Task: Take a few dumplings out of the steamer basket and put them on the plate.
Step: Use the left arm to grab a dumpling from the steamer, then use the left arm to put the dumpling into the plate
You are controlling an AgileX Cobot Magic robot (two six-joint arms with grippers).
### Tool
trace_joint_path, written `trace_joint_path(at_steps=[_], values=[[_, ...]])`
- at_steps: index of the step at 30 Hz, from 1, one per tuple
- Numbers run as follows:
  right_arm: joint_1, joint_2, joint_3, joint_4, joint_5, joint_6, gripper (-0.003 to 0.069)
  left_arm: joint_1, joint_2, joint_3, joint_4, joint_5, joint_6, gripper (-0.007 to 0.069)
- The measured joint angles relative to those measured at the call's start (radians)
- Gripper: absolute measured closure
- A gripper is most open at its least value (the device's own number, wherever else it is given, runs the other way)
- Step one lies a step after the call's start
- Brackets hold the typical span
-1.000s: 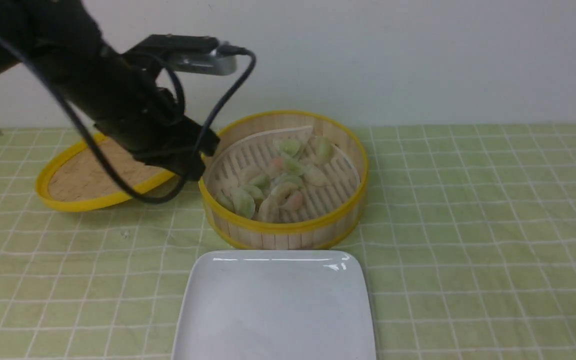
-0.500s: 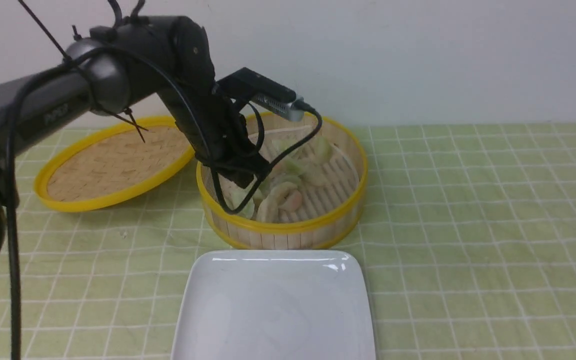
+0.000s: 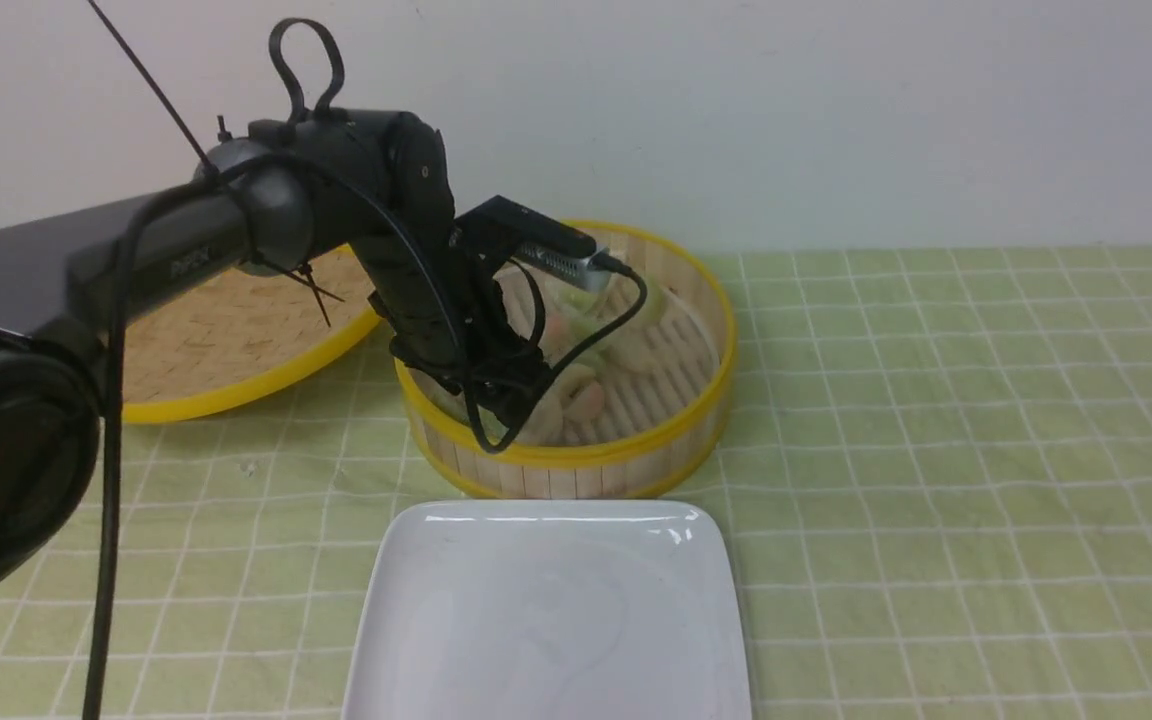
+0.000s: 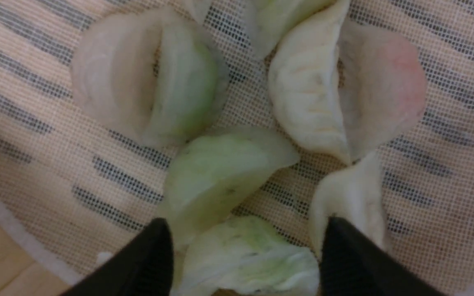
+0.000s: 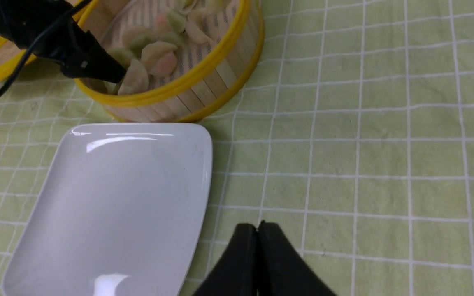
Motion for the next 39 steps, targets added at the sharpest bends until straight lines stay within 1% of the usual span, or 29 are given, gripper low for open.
trace_joint_path(at_steps=[1, 2, 4, 5, 6, 7, 11, 18, 23, 25, 28, 32, 35, 37, 39], values=[[0.000, 0.000, 0.000, 0.000, 0.000, 0.000, 0.0676, 0.000, 0.000, 0.000, 0.000, 0.000, 0.000, 0.0240], [0.000, 0.000, 0.000, 0.000, 0.000, -0.005, 0.0676, 0.000, 0.000, -0.002, -0.006, -0.003, -0.001, 0.0313], [0.000, 0.000, 0.000, 0.000, 0.000, -0.008, 0.0676, 0.000, 0.001, -0.005, -0.005, -0.001, -0.001, 0.0409], [0.000, 0.000, 0.000, 0.000, 0.000, -0.008, 0.0676, 0.000, 0.001, -0.007, -0.005, 0.001, -0.001, 0.0435], [0.000, 0.000, 0.000, 0.000, -0.001, -0.009, 0.0676, 0.000, 0.001, -0.015, -0.006, 0.008, -0.002, 0.0534], [0.000, 0.000, 0.000, 0.000, -0.001, -0.011, 0.0676, 0.000, 0.001, -0.028, -0.007, 0.020, -0.002, 0.0562], [0.000, 0.000, 0.000, 0.000, -0.001, -0.011, 0.0676, 0.000, -0.010, -0.083, -0.005, 0.085, -0.002, 0.0568], [0.000, 0.000, 0.000, 0.003, -0.001, -0.012, 0.0676, 0.000, -0.104, -0.194, -0.004, 0.259, -0.019, 0.0568], [0.000, 0.000, 0.000, 0.003, -0.013, -0.013, 0.0676, 0.000, -0.194, -0.186, -0.006, 0.293, -0.068, 0.0568], [0.000, 0.000, 0.000, 0.003, -0.022, -0.015, 0.0676, -0.002, -0.223, -0.156, -0.016, 0.293, -0.084, 0.0568], [0.000, 0.000, 0.000, 0.003, -0.027, -0.015, 0.0676, -0.016, -0.280, -0.036, -0.043, 0.293, -0.101, 0.0568], [0.000, 0.000, 0.000, 0.003, -0.029, -0.027, 0.0676, -0.070, -0.320, 0.185, -0.064, 0.291, -0.103, 0.0568], [0.000, 0.000, 0.000, 0.003, -0.031, -0.037, 0.0676, -0.110, -0.316, 0.294, -0.070, 0.255, -0.103, 0.0568], [0.000, 0.000, 0.000, 0.003, -0.031, -0.042, 0.0676, -0.147, -0.298, 0.372, -0.071, 0.180, -0.103, 0.0568], [0.000, 0.000, 0.000, 0.003, -0.035, -0.044, 0.0676, -0.167, -0.281, 0.393, -0.071, 0.141, -0.103, 0.0568]])
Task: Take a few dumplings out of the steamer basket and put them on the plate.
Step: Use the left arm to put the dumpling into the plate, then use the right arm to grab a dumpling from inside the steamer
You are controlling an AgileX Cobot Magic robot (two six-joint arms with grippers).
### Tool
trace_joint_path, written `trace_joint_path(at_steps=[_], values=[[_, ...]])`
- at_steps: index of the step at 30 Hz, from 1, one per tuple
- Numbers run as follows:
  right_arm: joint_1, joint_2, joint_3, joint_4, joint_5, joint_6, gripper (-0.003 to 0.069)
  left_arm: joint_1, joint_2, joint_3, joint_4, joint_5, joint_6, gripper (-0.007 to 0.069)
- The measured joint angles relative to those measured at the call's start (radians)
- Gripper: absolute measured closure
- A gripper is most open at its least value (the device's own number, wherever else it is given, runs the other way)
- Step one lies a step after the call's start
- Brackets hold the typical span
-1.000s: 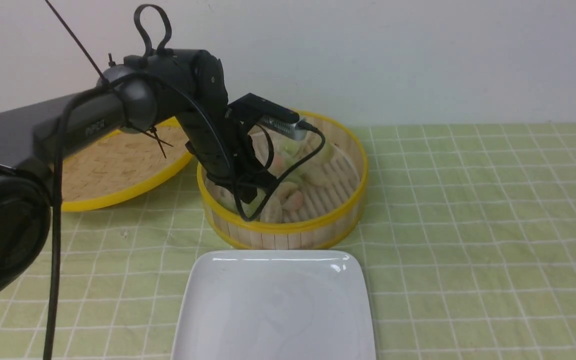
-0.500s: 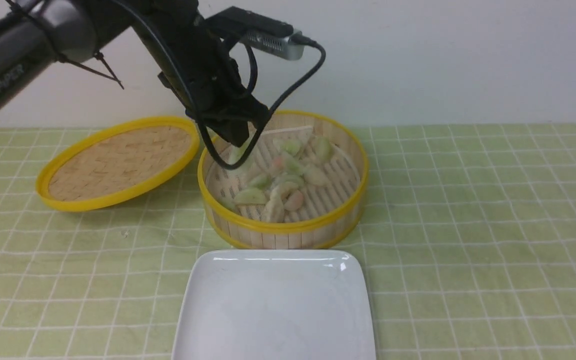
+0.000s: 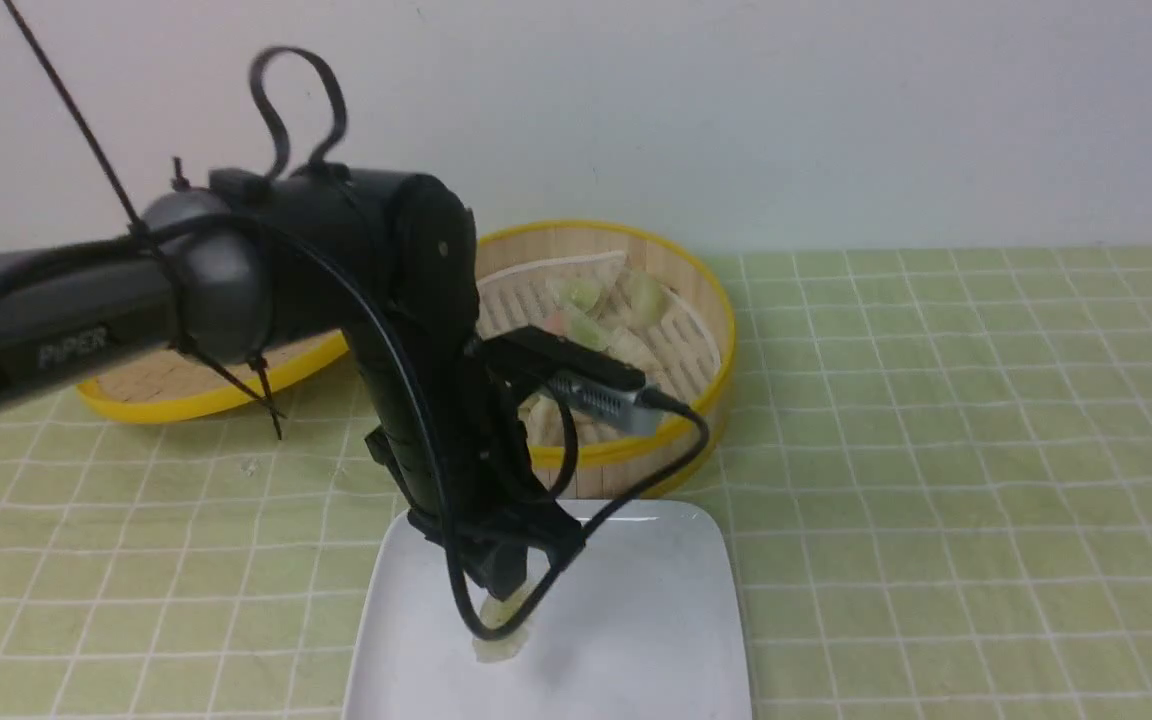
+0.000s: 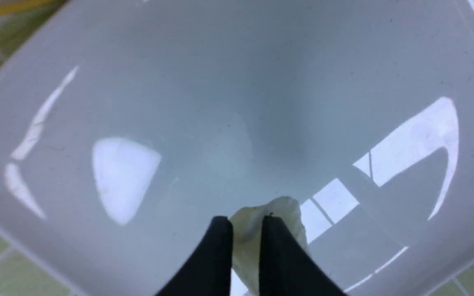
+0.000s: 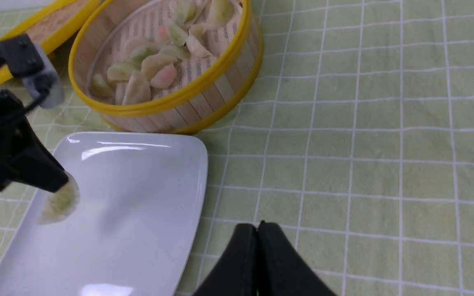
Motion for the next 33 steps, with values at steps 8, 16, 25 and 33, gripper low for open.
trace_joint_path(at_steps=[8, 16, 25, 33], values=[[0.000, 0.000, 0.000, -0.003, -0.039, -0.039, 0.0676, -0.007, 0.023, 0.006, -0.001, -0.064, 0.000, 0.0446], [0.000, 0.101, -0.068, 0.042, -0.100, -0.058, 0.0676, -0.007, 0.020, -0.076, 0.031, 0.038, -0.038, 0.0215], [0.126, 0.589, -0.457, 0.127, 0.051, -0.192, 0.0673, 0.072, -0.302, -0.059, 0.195, 0.129, -0.154, 0.0600], [0.350, 1.005, -0.801, -0.074, 0.079, -0.073, 0.0665, 0.126, -0.748, 0.202, 0.195, 0.026, -0.197, 0.0631]])
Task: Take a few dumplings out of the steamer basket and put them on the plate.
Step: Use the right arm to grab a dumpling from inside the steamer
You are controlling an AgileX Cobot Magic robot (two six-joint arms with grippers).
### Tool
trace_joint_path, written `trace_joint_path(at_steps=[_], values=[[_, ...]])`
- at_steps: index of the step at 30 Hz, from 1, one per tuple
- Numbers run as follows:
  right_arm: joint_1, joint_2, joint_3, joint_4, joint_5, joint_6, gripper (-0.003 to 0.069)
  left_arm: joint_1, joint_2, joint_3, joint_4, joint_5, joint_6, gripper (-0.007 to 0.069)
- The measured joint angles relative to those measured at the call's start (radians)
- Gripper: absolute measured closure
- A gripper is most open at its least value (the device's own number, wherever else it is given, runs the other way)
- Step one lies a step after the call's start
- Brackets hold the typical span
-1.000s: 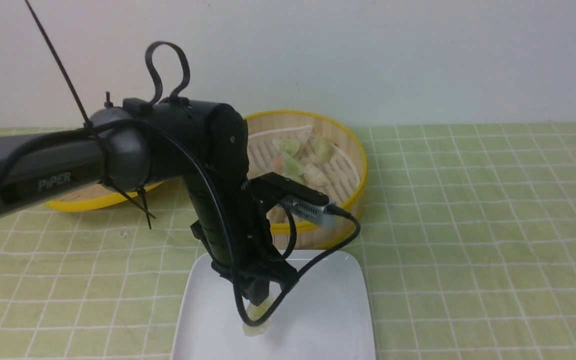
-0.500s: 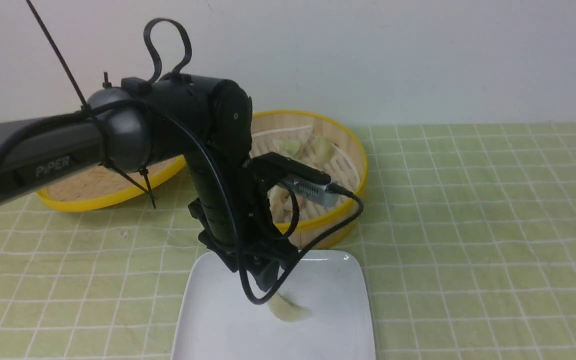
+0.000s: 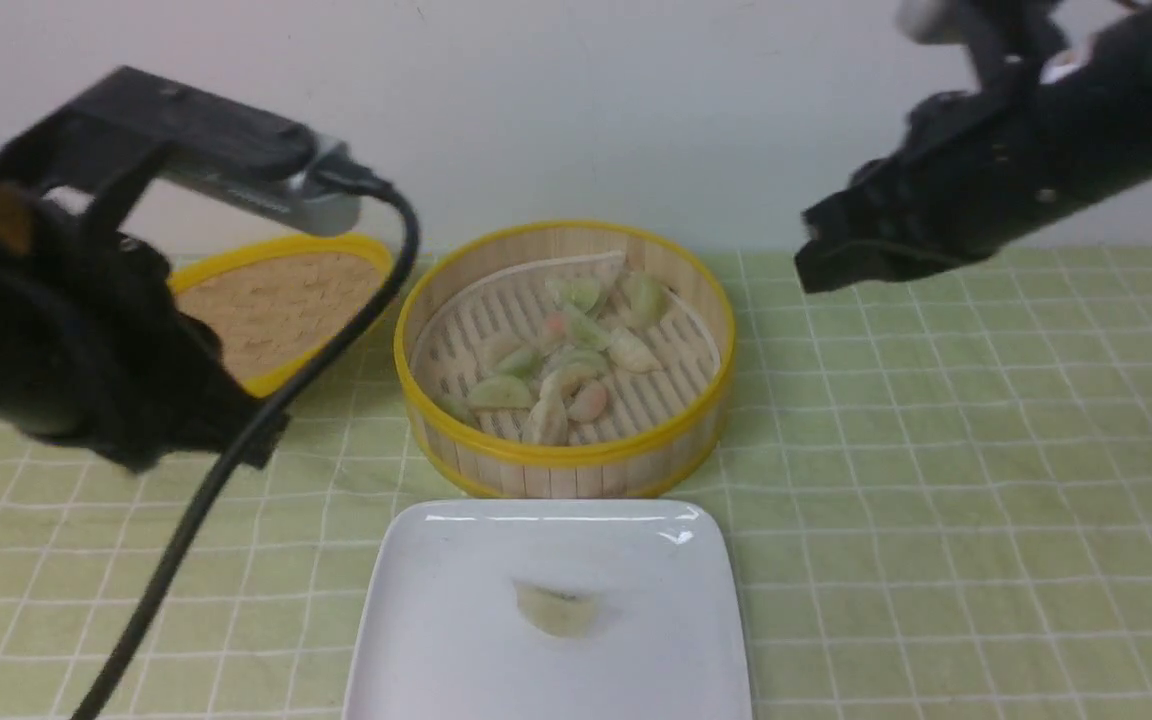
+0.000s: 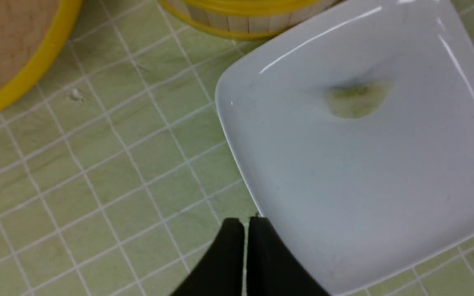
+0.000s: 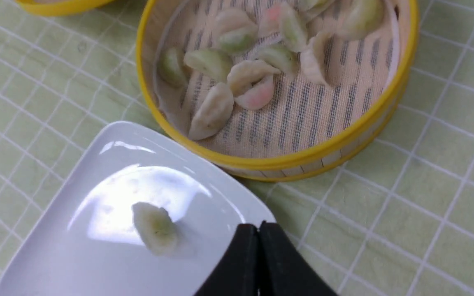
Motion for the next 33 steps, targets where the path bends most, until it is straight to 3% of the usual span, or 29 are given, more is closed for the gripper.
trace_joint_path(at_steps=[4, 8, 13, 17, 20, 33], values=[[0.065, 0.231, -0.224, -0.122, 0.050, 0.043, 0.0638, 0.001, -0.254, 0.169, -0.008, -0.111, -0.061, 0.0631], [0.098, 0.487, -0.509, -0.180, 0.159, 0.051, 0.0561, 0.001, -0.496, 0.269, -0.015, -0.142, -0.110, 0.0631], [0.101, 0.762, -0.831, -0.190, 0.196, 0.096, 0.0389, 0.001, -0.613, 0.275, 0.003, -0.123, -0.147, 0.0631], [0.102, 0.849, -0.919, -0.215, 0.202, 0.121, 0.0267, 0.001, -0.625, 0.278, 0.030, -0.067, -0.179, 0.0631], [0.102, 0.869, -0.926, -0.259, 0.209, 0.137, 0.0215, 0.001, -0.624, 0.280, 0.037, -0.032, -0.193, 0.0631], [0.103, 0.928, -0.907, -0.265, 0.210, 0.141, 0.0212, 0.001, -0.624, 0.280, 0.045, -0.046, -0.209, 0.0631]])
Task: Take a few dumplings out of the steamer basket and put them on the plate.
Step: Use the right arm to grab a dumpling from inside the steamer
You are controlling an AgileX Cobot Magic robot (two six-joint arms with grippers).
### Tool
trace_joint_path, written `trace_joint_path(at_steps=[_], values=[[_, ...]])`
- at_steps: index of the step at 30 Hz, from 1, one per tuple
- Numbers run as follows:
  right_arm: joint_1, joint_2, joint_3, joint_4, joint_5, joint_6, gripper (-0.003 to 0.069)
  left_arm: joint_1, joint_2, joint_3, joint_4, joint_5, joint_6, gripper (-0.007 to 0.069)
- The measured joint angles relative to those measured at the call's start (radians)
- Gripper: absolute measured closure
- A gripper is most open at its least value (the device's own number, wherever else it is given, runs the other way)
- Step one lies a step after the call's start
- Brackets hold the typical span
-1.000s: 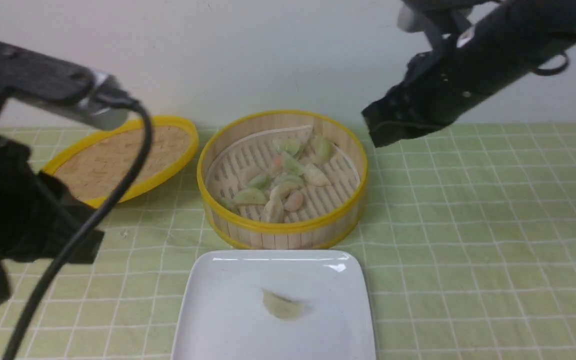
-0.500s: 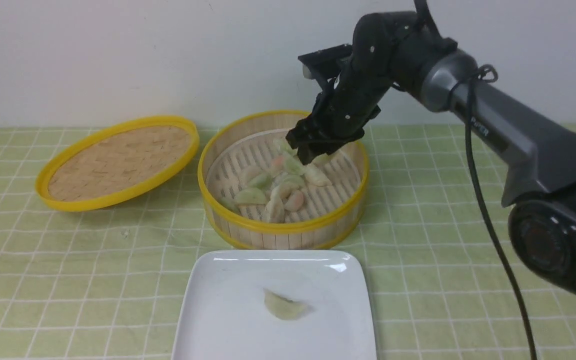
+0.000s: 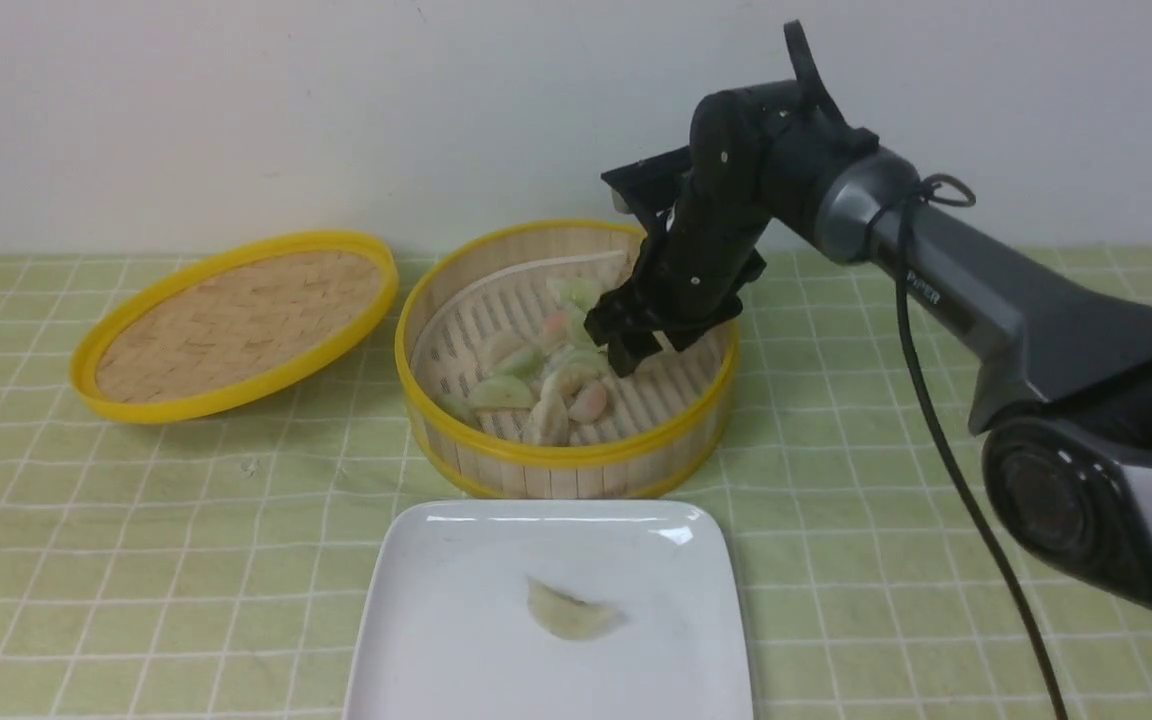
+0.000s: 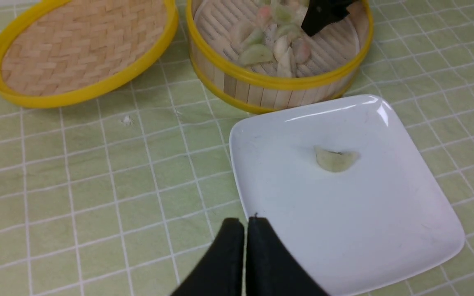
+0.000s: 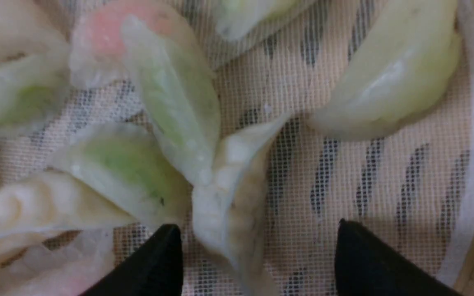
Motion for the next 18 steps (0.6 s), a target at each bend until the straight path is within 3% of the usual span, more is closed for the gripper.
trace_joint_path(at_steps=[3, 5, 7, 8, 15, 18], values=[[0.000, -0.002, 0.006, 0.018, -0.003, -0.008, 0.0274, 0.000, 0.000, 0.000, 0.000, -0.031, -0.015, 0.0631], [0.000, -0.002, 0.008, 0.025, -0.007, -0.013, 0.0361, 0.000, 0.000, 0.000, 0.000, -0.045, -0.017, 0.0631], [0.000, -0.002, 0.008, 0.031, -0.006, -0.014, 0.0505, 0.000, 0.000, 0.000, -0.006, -0.054, -0.018, 0.0631], [0.000, -0.004, 0.009, 0.031, -0.006, -0.014, 0.0523, 0.000, 0.000, 0.000, -0.007, -0.055, -0.018, 0.0631], [0.000, -0.150, 0.080, 0.042, 0.000, 0.050, 0.0519, 0.000, 0.000, 0.000, -0.030, -0.057, -0.018, 0.0631], [0.000, -0.309, 0.238, 0.051, -0.007, 0.070, 0.0519, 0.000, 0.000, 0.000, -0.059, -0.057, -0.018, 0.0631]])
